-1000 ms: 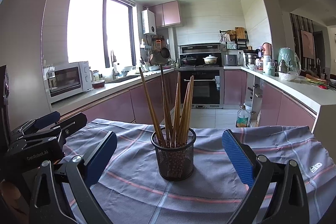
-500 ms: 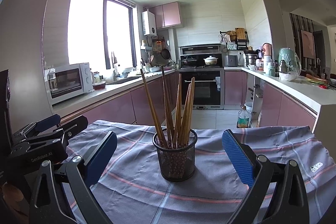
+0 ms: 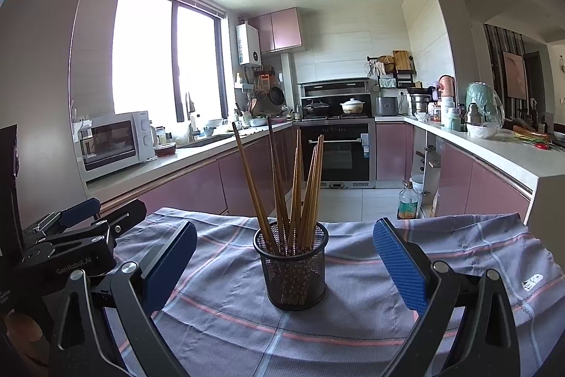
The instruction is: Organize utensils
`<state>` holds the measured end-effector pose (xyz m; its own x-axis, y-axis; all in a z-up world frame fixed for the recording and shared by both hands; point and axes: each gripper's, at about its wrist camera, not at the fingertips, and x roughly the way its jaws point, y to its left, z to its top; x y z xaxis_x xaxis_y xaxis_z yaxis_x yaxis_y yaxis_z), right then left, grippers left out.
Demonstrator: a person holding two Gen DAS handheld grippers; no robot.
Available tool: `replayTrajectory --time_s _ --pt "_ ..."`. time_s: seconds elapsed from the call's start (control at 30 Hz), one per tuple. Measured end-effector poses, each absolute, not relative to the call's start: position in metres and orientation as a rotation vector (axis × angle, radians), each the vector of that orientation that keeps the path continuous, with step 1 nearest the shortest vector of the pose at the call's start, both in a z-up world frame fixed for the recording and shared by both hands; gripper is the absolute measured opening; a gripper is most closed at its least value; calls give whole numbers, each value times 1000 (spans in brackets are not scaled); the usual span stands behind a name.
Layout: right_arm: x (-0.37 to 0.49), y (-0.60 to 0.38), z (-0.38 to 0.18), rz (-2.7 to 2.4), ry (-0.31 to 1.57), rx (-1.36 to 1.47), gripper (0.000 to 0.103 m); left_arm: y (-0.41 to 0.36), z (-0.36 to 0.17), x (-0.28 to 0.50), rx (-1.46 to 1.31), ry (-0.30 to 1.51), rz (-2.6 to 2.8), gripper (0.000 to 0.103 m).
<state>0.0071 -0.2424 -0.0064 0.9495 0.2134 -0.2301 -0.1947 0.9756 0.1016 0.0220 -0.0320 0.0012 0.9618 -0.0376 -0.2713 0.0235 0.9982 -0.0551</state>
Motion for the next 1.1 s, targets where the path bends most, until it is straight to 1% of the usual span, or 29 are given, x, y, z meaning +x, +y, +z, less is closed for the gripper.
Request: replayTrajectory --time_s 1.1 --pt "8 -245 -4 211 241 82 97 -34 1 23 -39 271 -25 98"
